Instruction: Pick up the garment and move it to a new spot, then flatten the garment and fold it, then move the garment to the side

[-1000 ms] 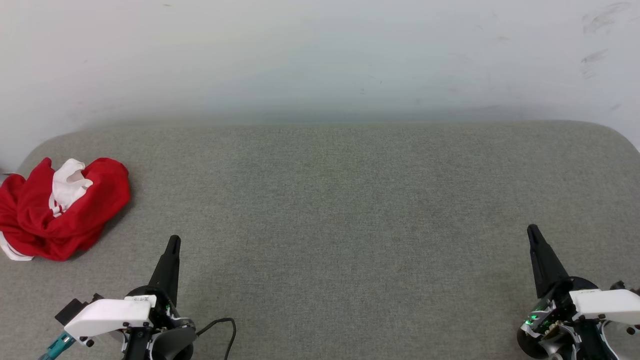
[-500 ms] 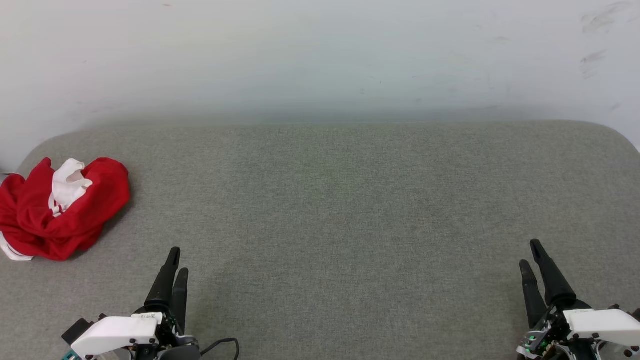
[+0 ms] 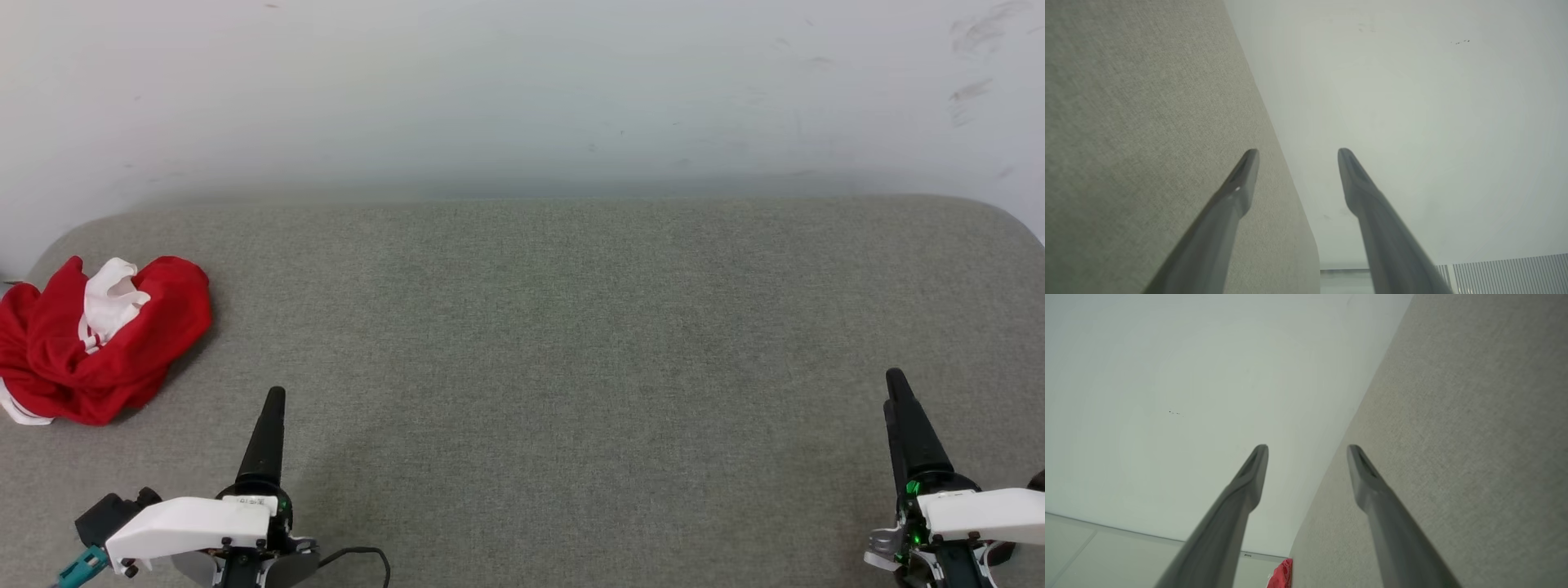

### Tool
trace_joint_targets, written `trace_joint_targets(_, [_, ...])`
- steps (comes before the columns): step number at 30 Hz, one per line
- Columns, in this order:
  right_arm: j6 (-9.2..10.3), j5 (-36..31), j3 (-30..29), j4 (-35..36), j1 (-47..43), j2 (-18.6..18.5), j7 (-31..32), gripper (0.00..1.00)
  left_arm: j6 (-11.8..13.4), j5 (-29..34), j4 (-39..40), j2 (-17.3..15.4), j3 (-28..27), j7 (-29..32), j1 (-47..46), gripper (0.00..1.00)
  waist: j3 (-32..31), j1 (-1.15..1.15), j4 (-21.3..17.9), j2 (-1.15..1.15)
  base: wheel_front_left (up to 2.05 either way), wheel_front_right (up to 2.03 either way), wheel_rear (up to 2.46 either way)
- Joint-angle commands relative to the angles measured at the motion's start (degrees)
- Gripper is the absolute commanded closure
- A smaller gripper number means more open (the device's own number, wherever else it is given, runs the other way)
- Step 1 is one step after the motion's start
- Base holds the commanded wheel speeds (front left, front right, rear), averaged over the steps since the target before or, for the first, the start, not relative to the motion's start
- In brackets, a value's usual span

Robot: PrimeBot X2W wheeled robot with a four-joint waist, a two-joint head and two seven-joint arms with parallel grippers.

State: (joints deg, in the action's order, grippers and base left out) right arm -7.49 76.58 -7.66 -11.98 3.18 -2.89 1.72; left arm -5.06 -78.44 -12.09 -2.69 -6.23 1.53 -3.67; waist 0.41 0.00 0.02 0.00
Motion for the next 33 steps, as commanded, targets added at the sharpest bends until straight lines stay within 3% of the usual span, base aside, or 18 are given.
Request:
trace_joint_targets(1, [-0.01,-2.5,-0.2,1.8,0.3,-0.1,-0.6,0.0,0.6,2.5,1.8,-0.1,0.2,-0.6,-1.2,0.0,0.0,0.0,0.0,0.0,0.0,0.0,0.0])
trace_joint_targets(15, [-0.01,-22.4,1.6,7.3,-0.7,0.0,-3.9,0.0,5.9,20.7,5.3,-0.2,4.1,-3.8,-0.6,0.0,0.2,0.0,0.2,0.0,0.0,0.0,0.0])
trace_joint_targets(33, [-0.01,-41.0,3.1,8.6,-2.3,0.0,-7.4,0.0,9.3,37.4,6.4,-0.2,7.0,-7.3,0.2,0.0,0.2,0.0,0.3,0.0,0.0,0.0,0.0])
